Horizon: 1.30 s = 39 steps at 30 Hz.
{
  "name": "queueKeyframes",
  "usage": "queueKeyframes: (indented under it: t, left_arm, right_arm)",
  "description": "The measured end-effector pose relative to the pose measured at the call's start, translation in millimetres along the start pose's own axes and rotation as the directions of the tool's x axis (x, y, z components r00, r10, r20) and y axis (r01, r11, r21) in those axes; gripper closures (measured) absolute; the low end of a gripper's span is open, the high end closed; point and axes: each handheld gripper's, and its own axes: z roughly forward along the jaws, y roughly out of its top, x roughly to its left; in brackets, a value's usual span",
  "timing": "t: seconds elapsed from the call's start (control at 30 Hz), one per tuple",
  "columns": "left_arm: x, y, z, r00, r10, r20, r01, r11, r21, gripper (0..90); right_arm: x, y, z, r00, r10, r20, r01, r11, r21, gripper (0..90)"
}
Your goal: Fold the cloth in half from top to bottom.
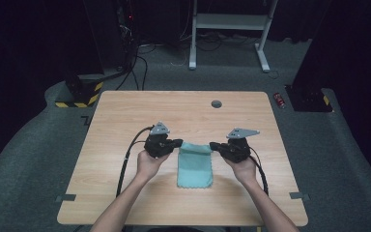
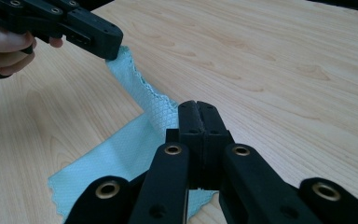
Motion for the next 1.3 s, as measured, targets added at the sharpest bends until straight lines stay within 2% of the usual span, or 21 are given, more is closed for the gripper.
queueKeyframes:
  t: [0.3,0.47,0.6,0.77,1.0,1.3]
  left_arm:
    - [-4.8,-3.6,0.4,0.9996,0.029,-0.003,-0.028,0.9995,0.015,89.5]
    - [-7.3,-7.3,0.0,0.9997,0.024,0.007,-0.024,0.9996,0.01,89.5]
    - [-13.3,-12.3,2.7,0.9977,0.067,-0.01,-0.066,0.9971,0.038,89.5]
    - [-18.3,-18.5,3.5,0.9956,0.093,-0.012,-0.092,0.9939,0.061,89.4]
    - [-21.4,-28.6,4.0,0.9954,0.096,-0.003,-0.095,0.9926,0.075,89.4]
    - [-24.1,-35.8,3.6,0.9955,0.095,0.003,-0.095,0.9921,0.082,89.4]
  right_arm:
    - [0.3,-6.6,-0.6,0.9999,0.008,-0.011,-0.007,1.0,0.011,90.0]
    - [3.6,-9.9,-0.4,0.9997,-0.001,-0.023,0.001,1.0,0.018,90.0]
    - [3.6,-14.5,-0.2,0.9995,0.009,-0.03,-0.008,1.0,0.024,90.0]
    - [7.5,-20.1,0.3,0.9991,0.001,-0.041,0.001,0.999,0.035,90.0]
    - [14.8,-27.1,-0.4,0.9986,-0.026,-0.045,0.029,0.998,0.052,90.0]
    - [18.4,-34.6,1.3,0.9978,-0.015,-0.065,0.02,0.997,0.07,90.0]
